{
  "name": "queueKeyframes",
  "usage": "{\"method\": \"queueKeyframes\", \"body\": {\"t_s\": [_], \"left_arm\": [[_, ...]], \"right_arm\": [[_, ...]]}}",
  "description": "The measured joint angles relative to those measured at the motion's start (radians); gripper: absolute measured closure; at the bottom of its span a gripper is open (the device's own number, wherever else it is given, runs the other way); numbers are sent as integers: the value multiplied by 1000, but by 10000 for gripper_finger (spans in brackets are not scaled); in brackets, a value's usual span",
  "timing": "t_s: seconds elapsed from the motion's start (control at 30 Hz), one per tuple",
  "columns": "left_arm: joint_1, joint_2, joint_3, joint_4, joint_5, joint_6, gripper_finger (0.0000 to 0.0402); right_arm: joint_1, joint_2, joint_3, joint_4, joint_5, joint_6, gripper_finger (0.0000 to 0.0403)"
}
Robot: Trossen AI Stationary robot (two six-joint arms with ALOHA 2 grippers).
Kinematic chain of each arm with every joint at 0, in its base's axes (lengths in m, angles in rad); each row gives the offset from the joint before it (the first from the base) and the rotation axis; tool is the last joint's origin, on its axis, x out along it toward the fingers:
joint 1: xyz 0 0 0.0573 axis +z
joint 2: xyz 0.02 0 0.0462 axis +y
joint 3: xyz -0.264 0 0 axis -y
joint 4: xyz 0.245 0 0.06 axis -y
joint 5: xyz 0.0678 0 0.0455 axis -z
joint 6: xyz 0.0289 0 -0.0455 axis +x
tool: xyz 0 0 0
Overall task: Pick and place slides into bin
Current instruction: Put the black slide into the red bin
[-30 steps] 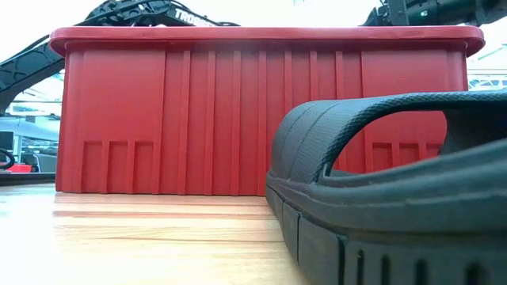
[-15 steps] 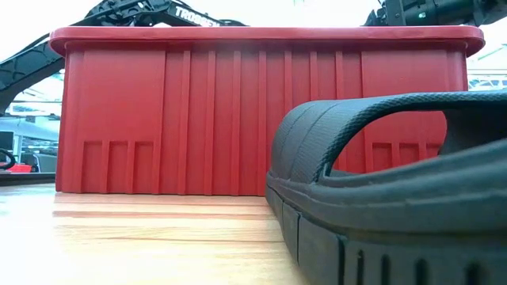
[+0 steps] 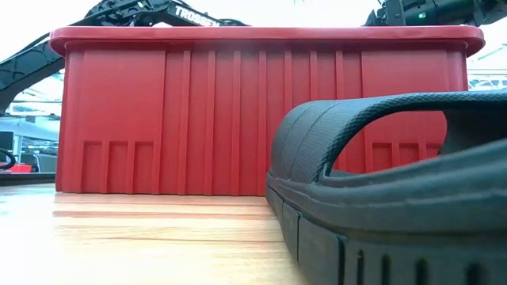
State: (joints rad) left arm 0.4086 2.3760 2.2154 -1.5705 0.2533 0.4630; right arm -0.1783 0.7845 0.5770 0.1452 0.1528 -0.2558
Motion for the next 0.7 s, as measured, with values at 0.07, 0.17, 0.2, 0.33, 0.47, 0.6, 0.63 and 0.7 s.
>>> {"method": "queueKeyframes", "body": {"t_s": [0.07,0.17,0.2,0.33,0.47,0.6,0.63,0.7], "left_arm": [[-3,0,0,0,-13,-8,380],[-8,0,0,0,-20,-21,360],[-10,0,0,-1,-20,-20,352],[-22,0,0,-1,-61,-5,319],[-32,-18,0,-1,-99,-10,284],[-34,-47,0,-1,-101,-2,253],[-34,-56,0,-1,-102,-2,246],[-34,-76,0,0,-116,-4,235]], "right_arm": [[0,0,0,0,0,0,252],[0,0,0,0,0,-5,252],[0,0,0,0,0,-7,252],[0,0,0,0,0,-7,252],[0,0,0,0,0,-7,252],[1,0,0,-1,-1,-7,252],[1,0,0,-1,0,-7,252],[1,0,0,-1,-1,-8,252]]}}
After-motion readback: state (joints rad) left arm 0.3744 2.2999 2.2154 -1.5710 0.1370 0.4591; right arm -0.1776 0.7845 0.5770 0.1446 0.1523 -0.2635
